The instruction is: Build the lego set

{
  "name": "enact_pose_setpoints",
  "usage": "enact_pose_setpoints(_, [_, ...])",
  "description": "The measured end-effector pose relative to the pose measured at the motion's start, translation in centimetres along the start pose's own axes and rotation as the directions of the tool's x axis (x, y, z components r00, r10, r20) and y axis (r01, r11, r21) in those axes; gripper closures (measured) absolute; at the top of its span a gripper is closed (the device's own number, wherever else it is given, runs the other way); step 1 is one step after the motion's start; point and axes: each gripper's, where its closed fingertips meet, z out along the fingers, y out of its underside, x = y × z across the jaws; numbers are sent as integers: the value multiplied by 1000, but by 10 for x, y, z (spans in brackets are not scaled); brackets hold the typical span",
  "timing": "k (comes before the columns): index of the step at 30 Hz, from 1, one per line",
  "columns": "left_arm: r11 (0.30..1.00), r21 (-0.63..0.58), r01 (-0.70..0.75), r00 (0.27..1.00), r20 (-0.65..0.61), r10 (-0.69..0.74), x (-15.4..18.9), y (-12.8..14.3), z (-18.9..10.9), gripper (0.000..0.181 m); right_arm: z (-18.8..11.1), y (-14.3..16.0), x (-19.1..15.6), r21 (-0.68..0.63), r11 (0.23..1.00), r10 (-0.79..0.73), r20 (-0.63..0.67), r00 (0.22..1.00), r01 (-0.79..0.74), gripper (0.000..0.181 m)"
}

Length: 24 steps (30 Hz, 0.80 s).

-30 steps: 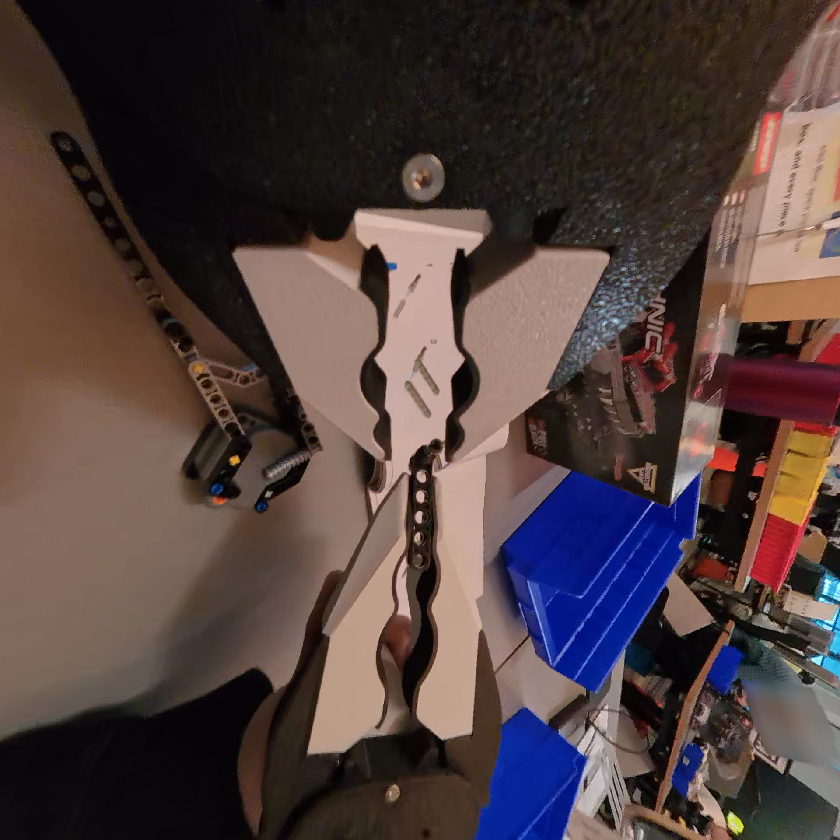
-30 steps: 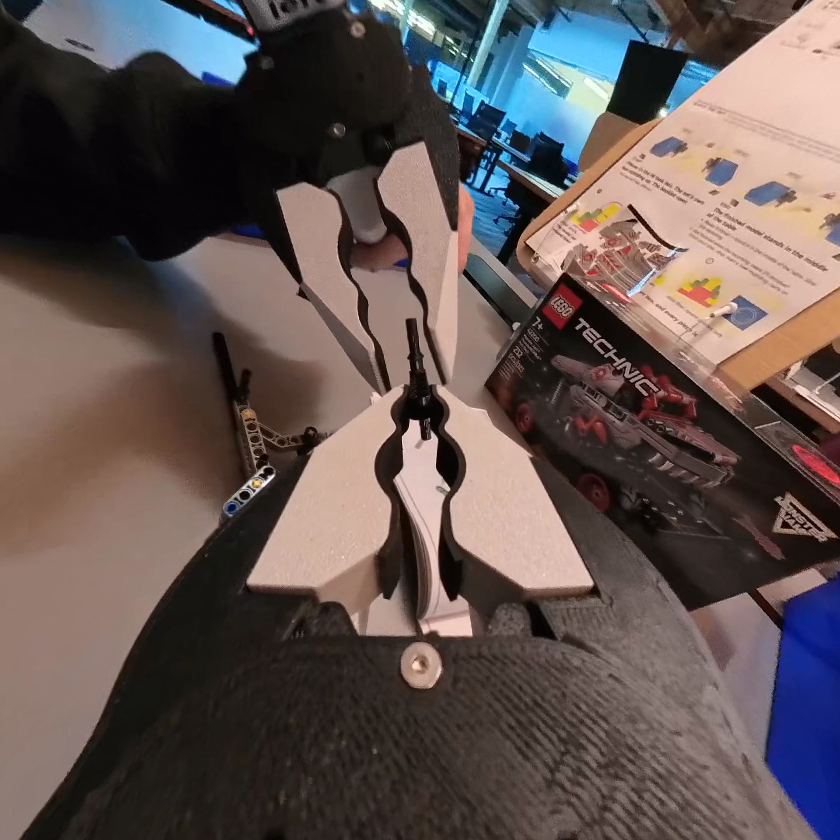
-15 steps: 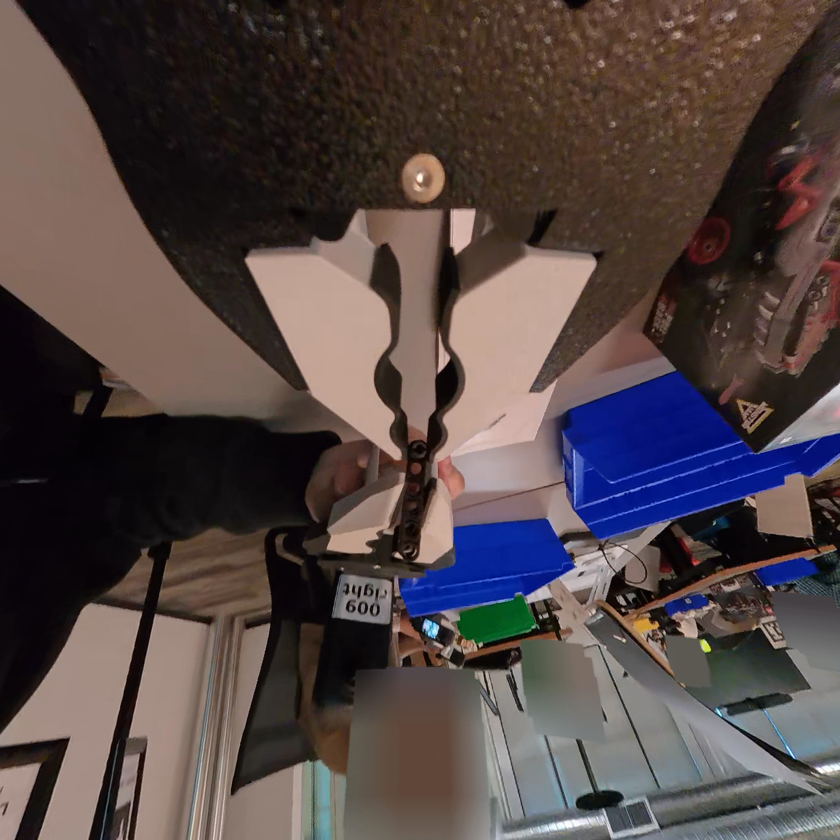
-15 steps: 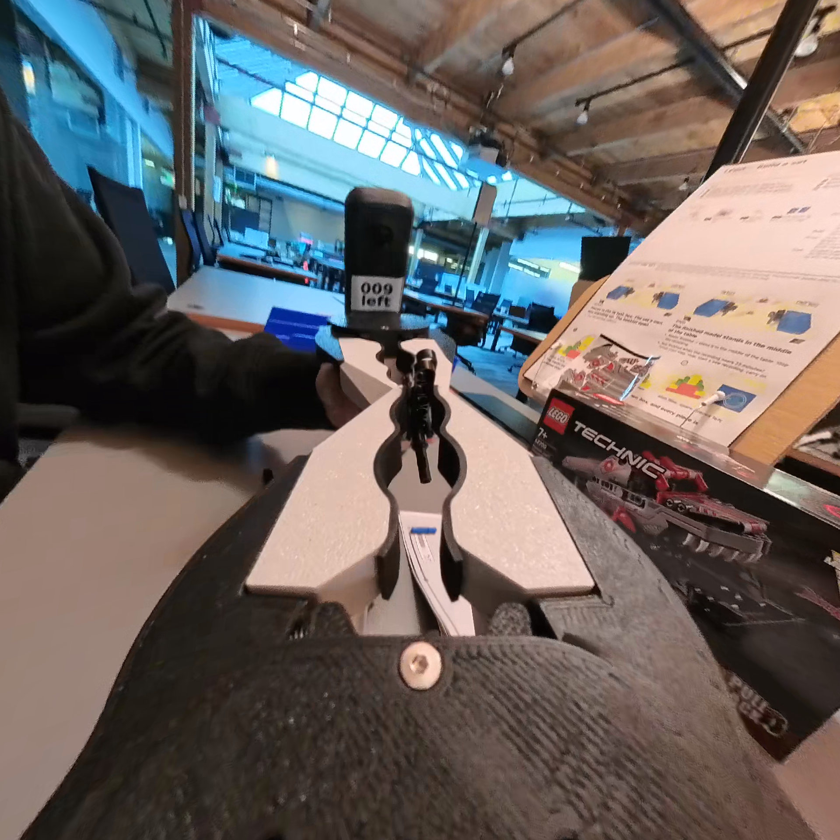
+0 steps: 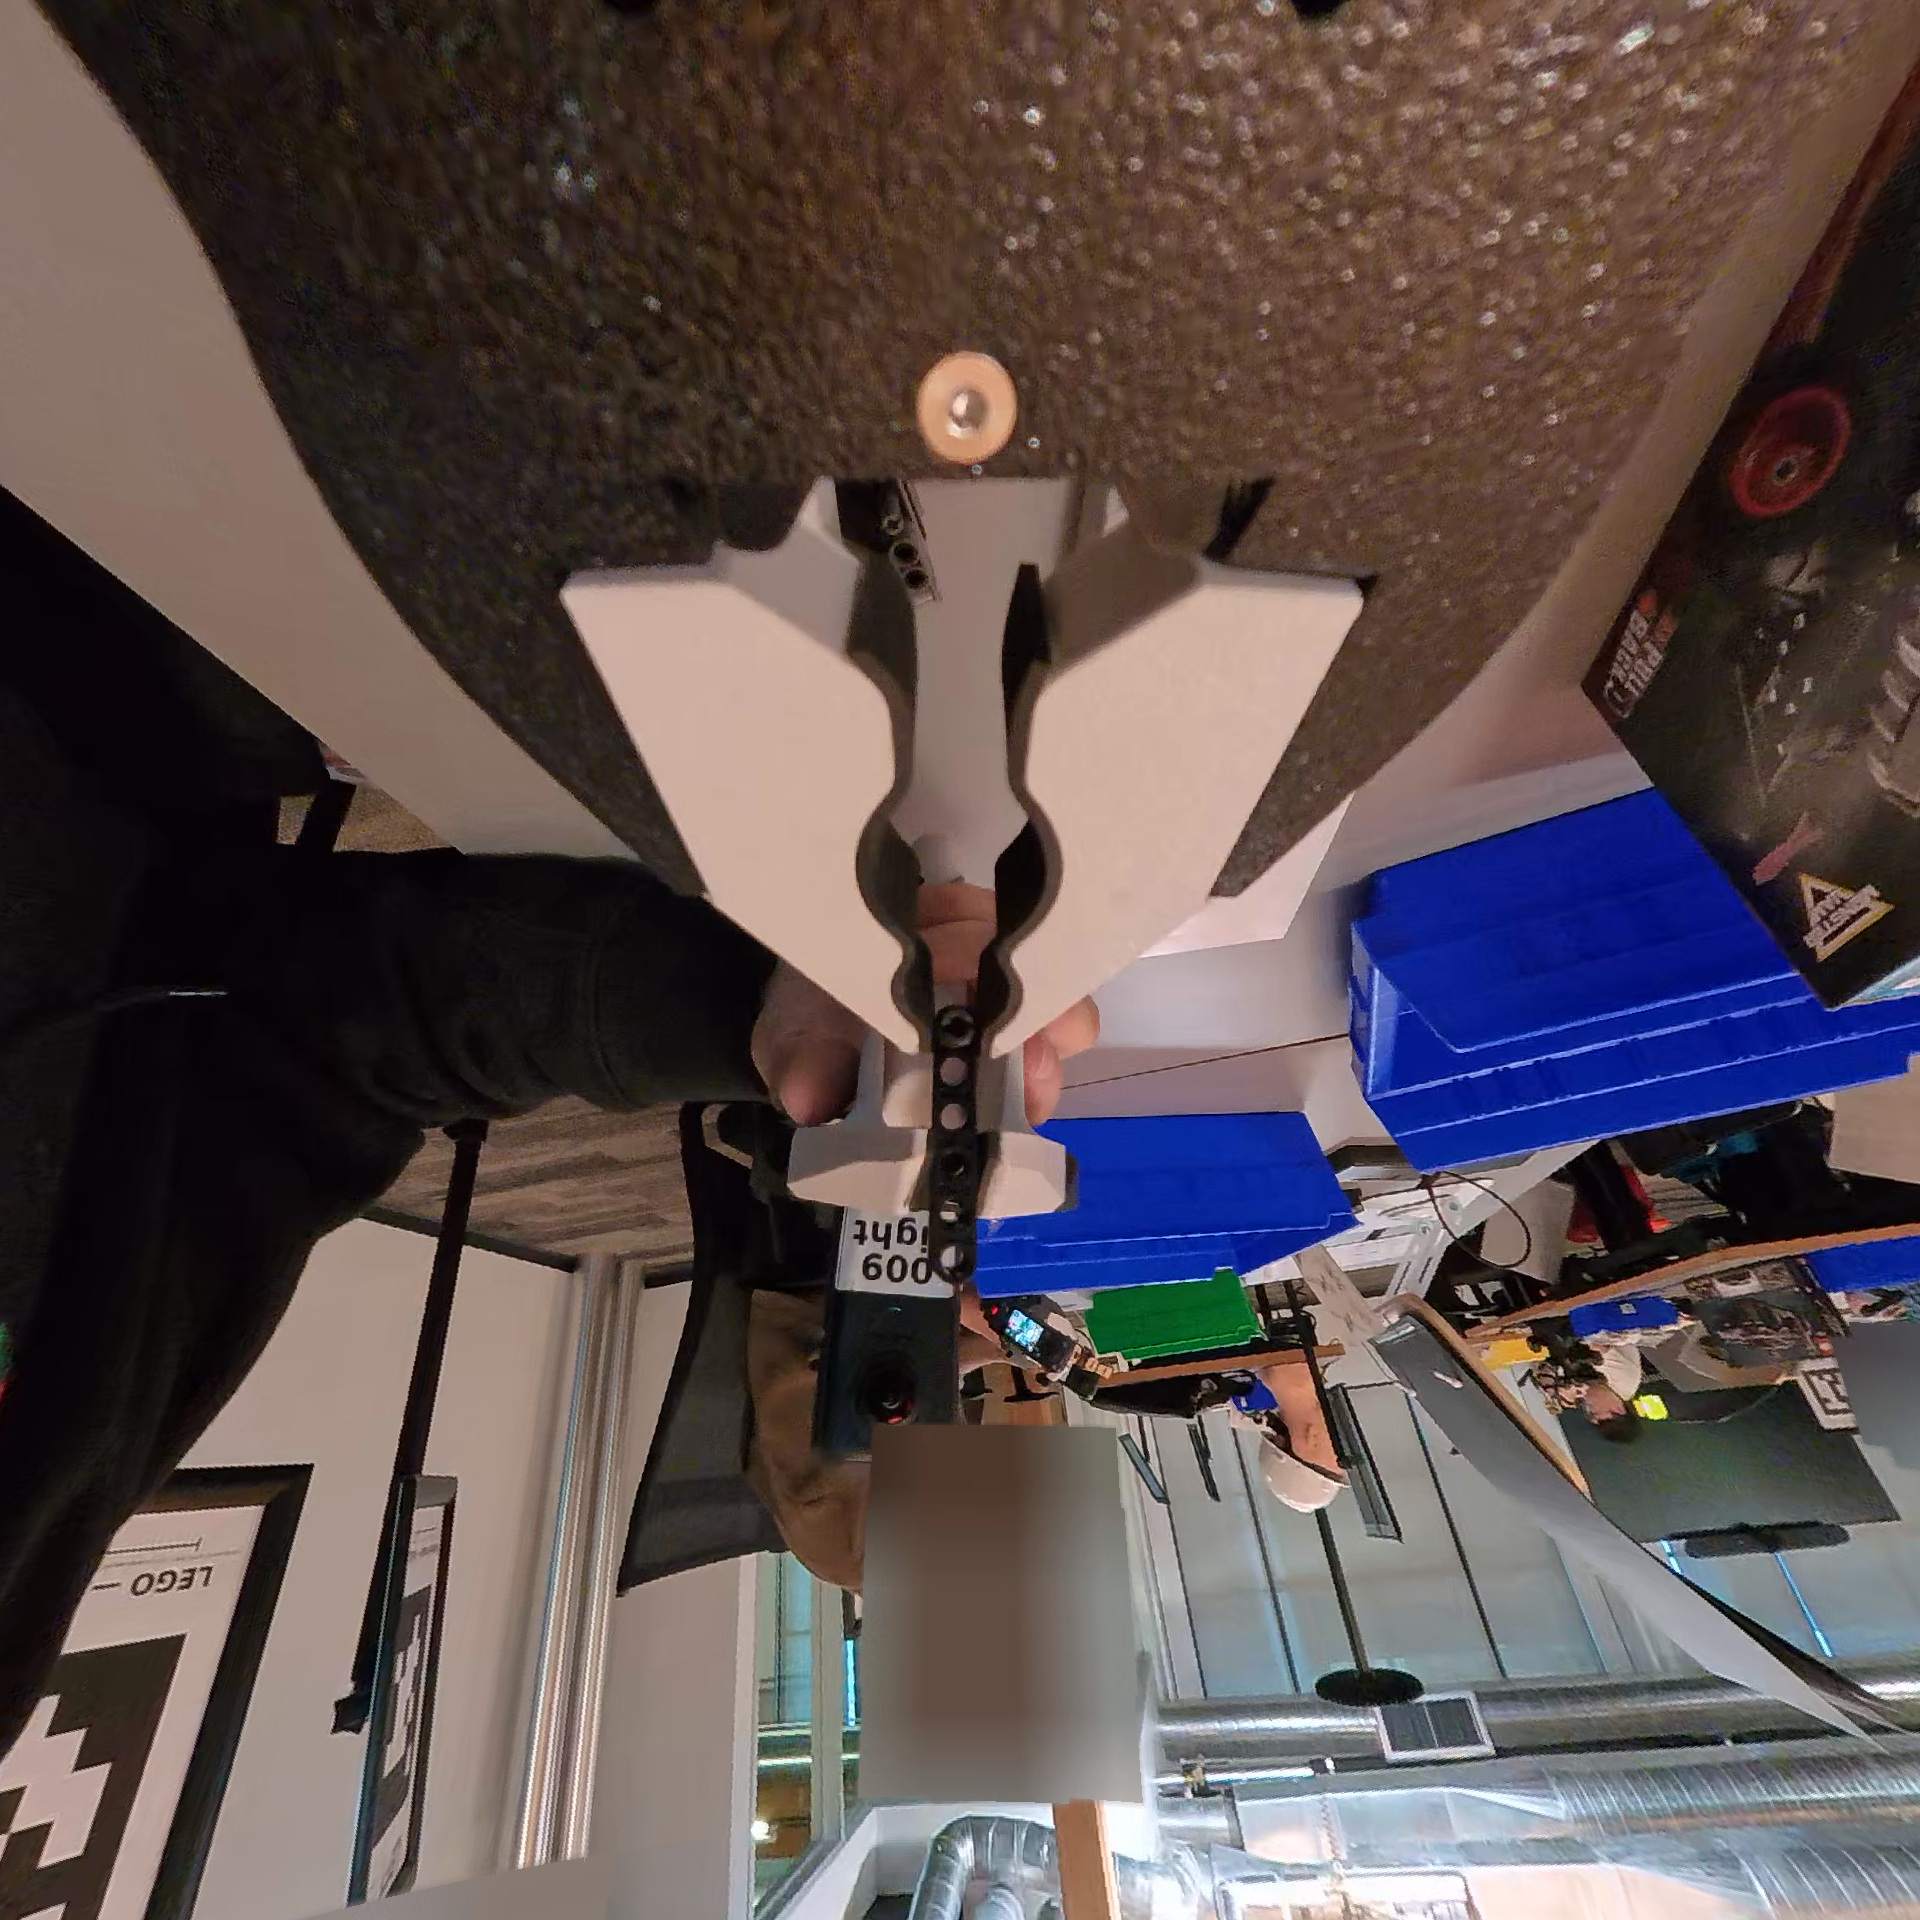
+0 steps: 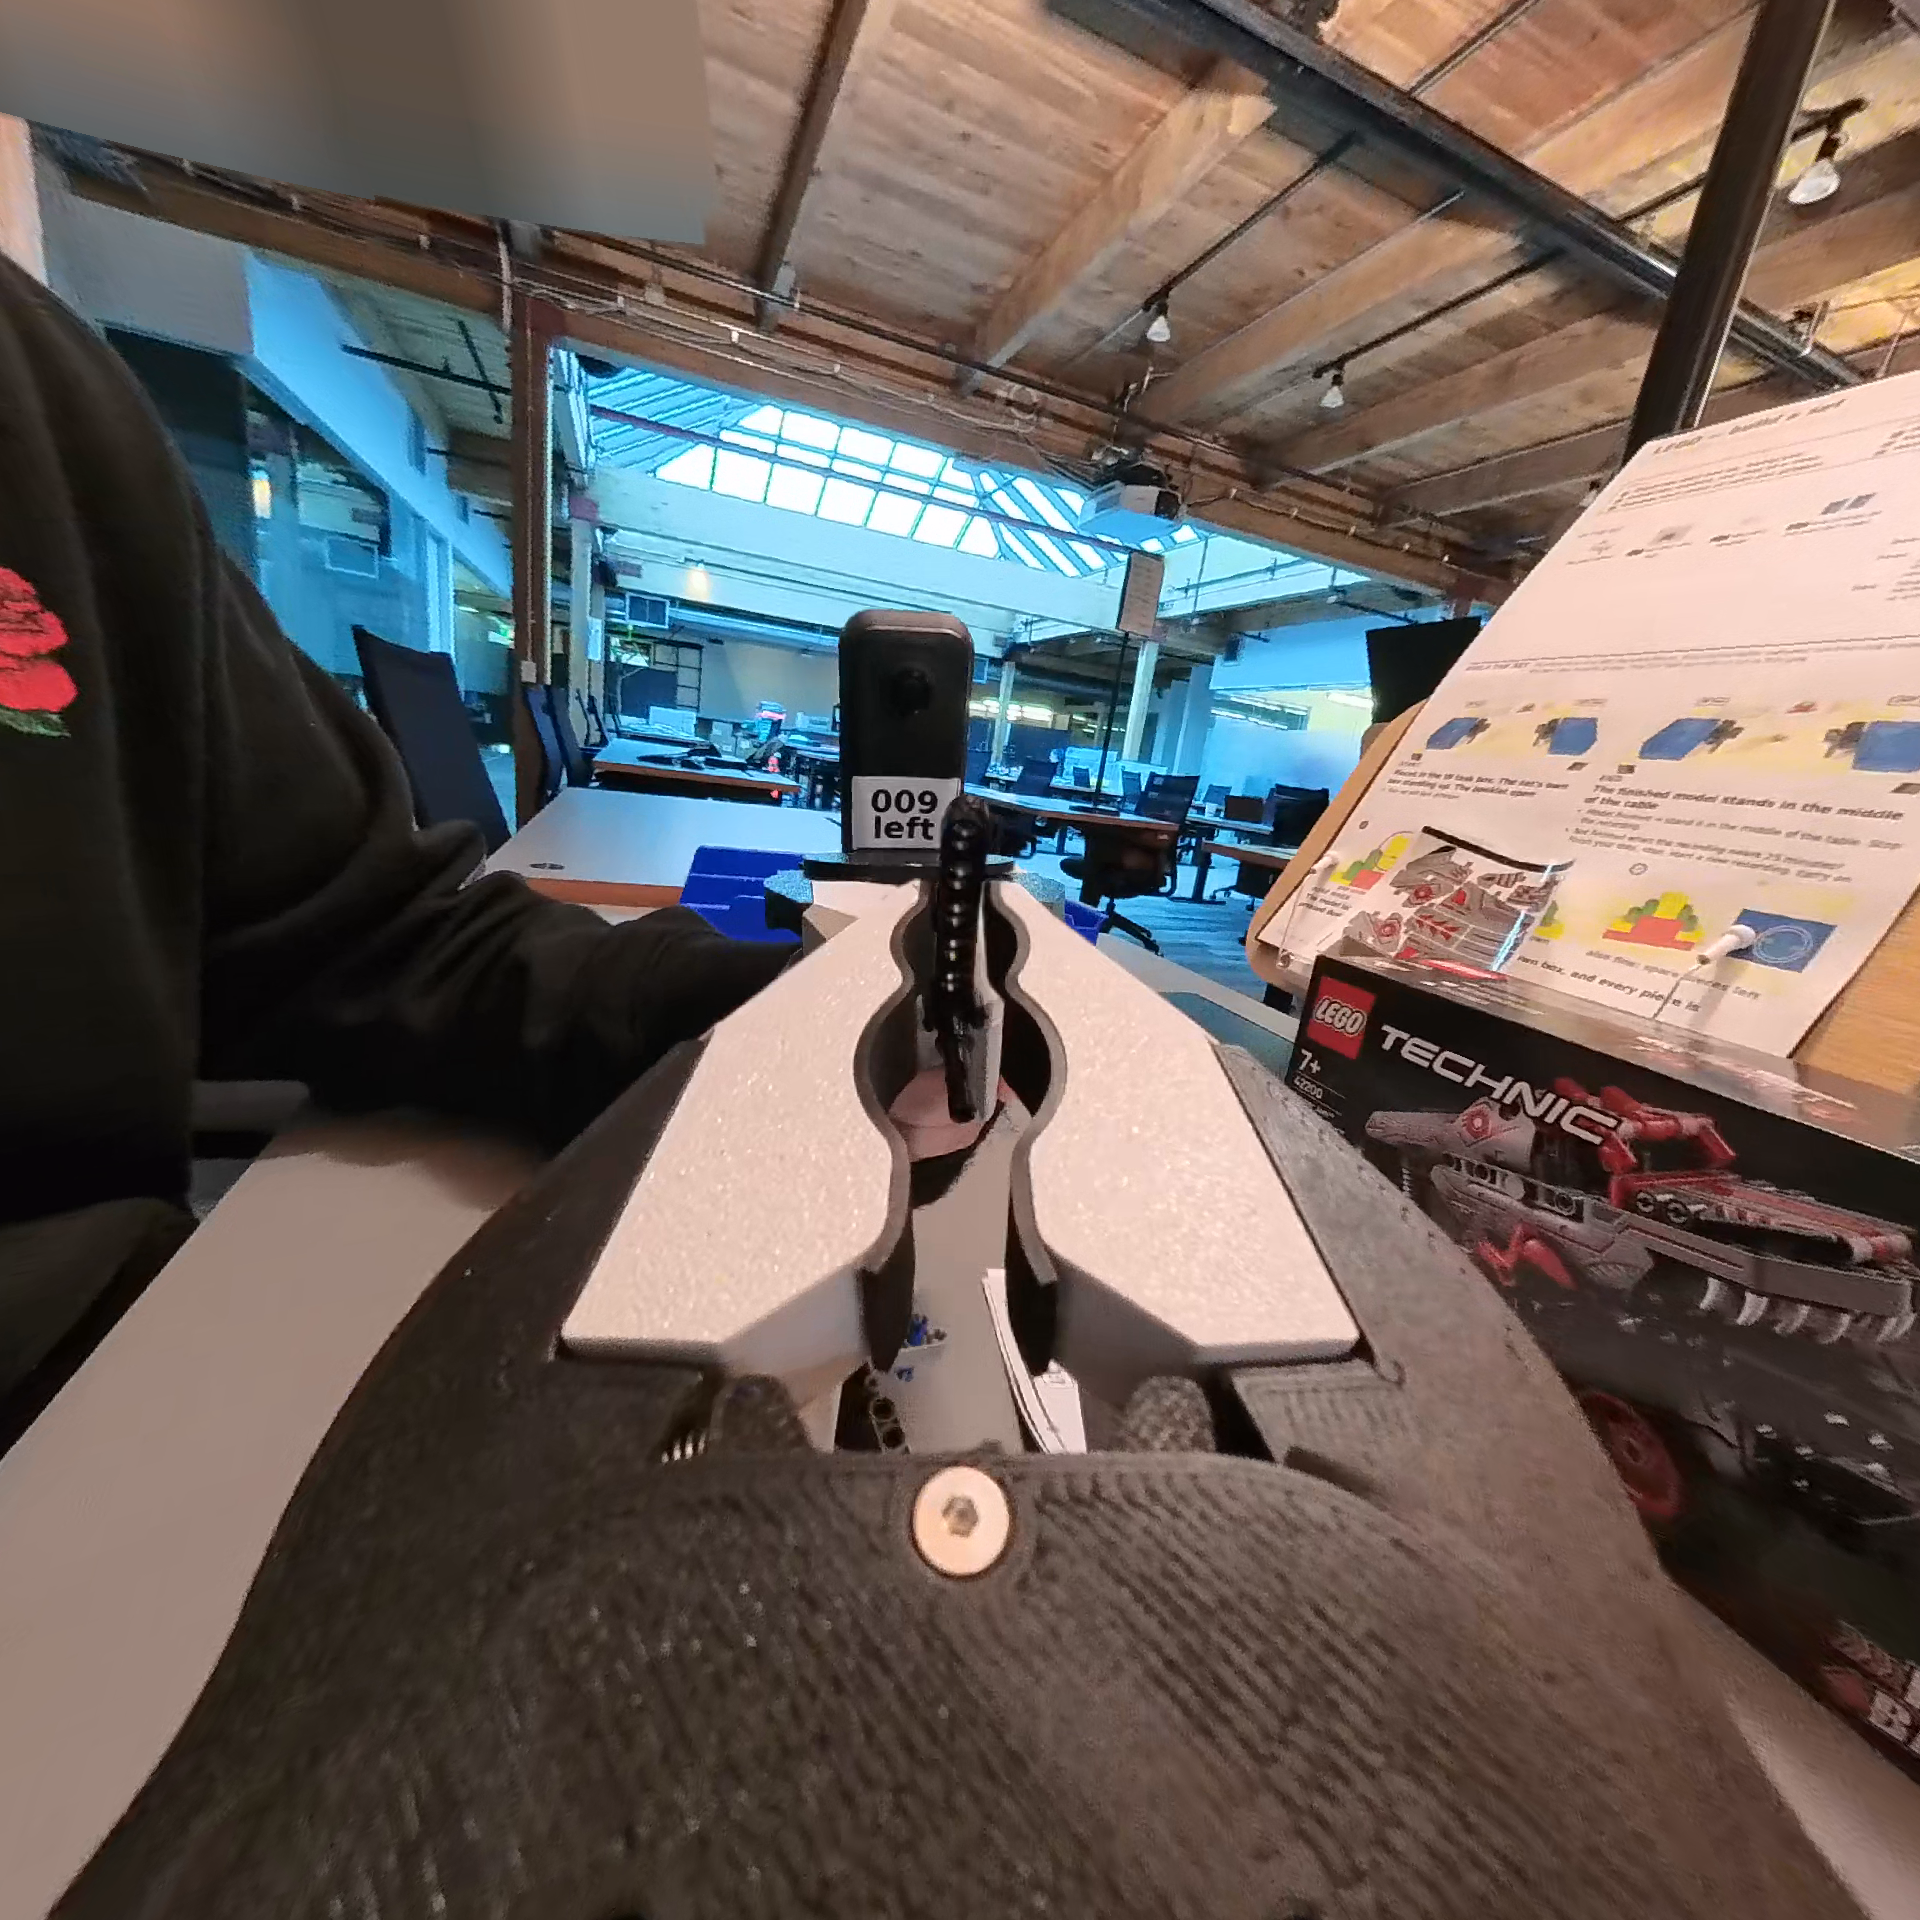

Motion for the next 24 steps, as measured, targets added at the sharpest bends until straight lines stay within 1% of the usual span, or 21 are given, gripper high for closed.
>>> enact_pose_setpoints(4, [1000, 20, 8, 1000, -9, -8, 3, -3, 2, 176, 0, -6, -1, 54, 998, 45, 14, 999, -46, 171])
enact_pose_setpoints(6, [998, 47, 36, 999, -15, -35, 4, -5, 4, 176, 1, -9, -3, 75, 995, 62, 35, 997, -64, 177])
enact_pose_setpoints(8, [993, 91, 73, 997, -6, -72, 1, -8, 5, 176, 1, -12, 1, 105, 992, 74, 15, 997, -75, 177])
enact_pose_setpoints(11, [983, 138, 123, 992, -19, -121, 3, -11, 8, 176, 3, -15, 0, 135, 979, 146, 44, 988, -150, 177])
enact_pose_setpoints(13, [984, 131, 118, 993, 2, -120, 2, -11, 10, 176, 2, -15, 3, 146, 976, 159, 34, 987, -162, 177])
enact_pose_setpoints(15, [989, 106, 98, 995, 17, -101, 0, -9, 10, 176, 3, -12, 4, 120, 968, 215, 49, 975, -219, 177])
enact_pose_setpoints(18, [998, 54, 45, 997, 57, -48, -3, -4, 11, 175, 2, -7, 8, 72, 974, 216, 23, 976, -217, 177])
enact_pose_setpoints(20, [999, 32, 15, 996, 86, -17, -4, -4, 11, 173, 1, -6, 11, 73, 969, 237, 10, 972, -237, 176])
enact_pose_setpoints(22, [1000, 3, -17, 995, 97, 17, -5, -2, 11, 159, -3, -8, 17, 97, 965, 247, -22, 969, -244, 176])
enact_pose_setpoints(24, [998, -27, -50, 994, 95, 52, -6, -1, 7, 153, -6, -11, 21, 116, 956, 272, -23, 962, -268, 176])
